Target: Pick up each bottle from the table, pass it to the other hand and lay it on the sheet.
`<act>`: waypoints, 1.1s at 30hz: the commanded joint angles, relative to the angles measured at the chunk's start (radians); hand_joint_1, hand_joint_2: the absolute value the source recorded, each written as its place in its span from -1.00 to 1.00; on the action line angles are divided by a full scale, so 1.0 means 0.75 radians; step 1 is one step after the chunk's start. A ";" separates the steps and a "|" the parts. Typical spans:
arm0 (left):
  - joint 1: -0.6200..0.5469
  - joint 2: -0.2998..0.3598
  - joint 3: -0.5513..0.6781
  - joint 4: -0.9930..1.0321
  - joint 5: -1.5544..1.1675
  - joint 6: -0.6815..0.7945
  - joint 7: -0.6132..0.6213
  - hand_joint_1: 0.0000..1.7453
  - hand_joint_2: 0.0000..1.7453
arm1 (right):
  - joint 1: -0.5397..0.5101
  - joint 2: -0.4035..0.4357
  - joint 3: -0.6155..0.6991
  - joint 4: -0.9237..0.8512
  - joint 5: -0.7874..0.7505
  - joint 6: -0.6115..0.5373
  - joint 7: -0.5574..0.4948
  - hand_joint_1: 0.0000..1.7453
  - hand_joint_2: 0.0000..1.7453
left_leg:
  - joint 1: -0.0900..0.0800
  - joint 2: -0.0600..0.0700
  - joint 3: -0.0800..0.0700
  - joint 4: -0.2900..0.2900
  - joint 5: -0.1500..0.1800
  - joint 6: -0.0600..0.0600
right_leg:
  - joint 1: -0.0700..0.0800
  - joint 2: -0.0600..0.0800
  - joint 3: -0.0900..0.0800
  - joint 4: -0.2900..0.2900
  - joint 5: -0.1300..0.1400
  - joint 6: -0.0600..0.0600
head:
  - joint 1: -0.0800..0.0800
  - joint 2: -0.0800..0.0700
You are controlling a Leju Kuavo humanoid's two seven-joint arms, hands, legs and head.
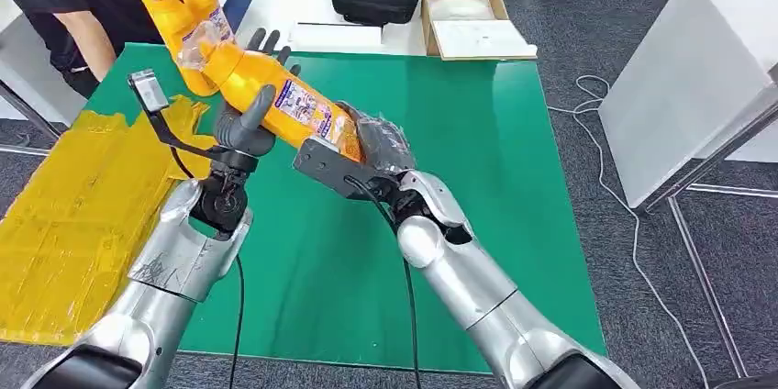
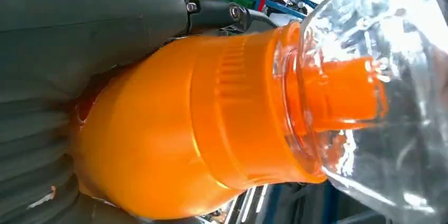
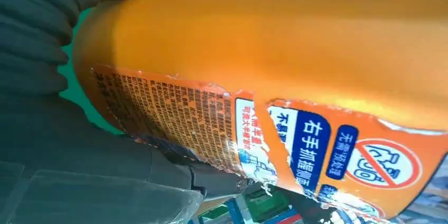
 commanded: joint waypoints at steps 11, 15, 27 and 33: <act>-0.113 -0.027 -0.098 0.060 -0.014 0.052 -0.016 1.00 1.00 | -0.018 0.023 0.101 0.127 0.035 0.026 -0.008 1.00 1.00 | 0.001 -0.003 0.003 0.000 -0.001 -0.001 | 0.002 -0.005 0.005 -0.001 -0.002 -0.002 | 0.001 0.000; -0.118 -0.030 -0.089 0.069 -0.013 0.060 -0.018 1.00 1.00 | -0.027 0.025 0.090 0.114 0.039 0.024 -0.003 1.00 1.00 | 0.001 -0.003 0.006 0.001 -0.002 -0.001 | 0.002 -0.005 0.008 0.000 -0.003 -0.003 | 0.000 0.000; -0.197 -0.074 -0.066 0.237 -0.007 -0.009 -0.040 1.00 1.00 | -0.093 0.082 0.026 0.242 0.070 0.017 0.006 1.00 1.00 | 0.002 -0.006 0.010 0.002 -0.004 -0.002 | 0.003 -0.009 0.013 0.000 -0.006 -0.005 | 0.000 0.000; -0.195 -0.069 -0.056 0.261 -0.003 -0.039 -0.044 1.00 1.00 | -0.088 0.079 0.009 0.254 0.083 0.010 0.002 1.00 1.00 | 0.000 -0.003 0.003 0.000 -0.001 -0.001 | 0.001 -0.004 0.004 -0.001 -0.001 -0.002 | 0.000 0.000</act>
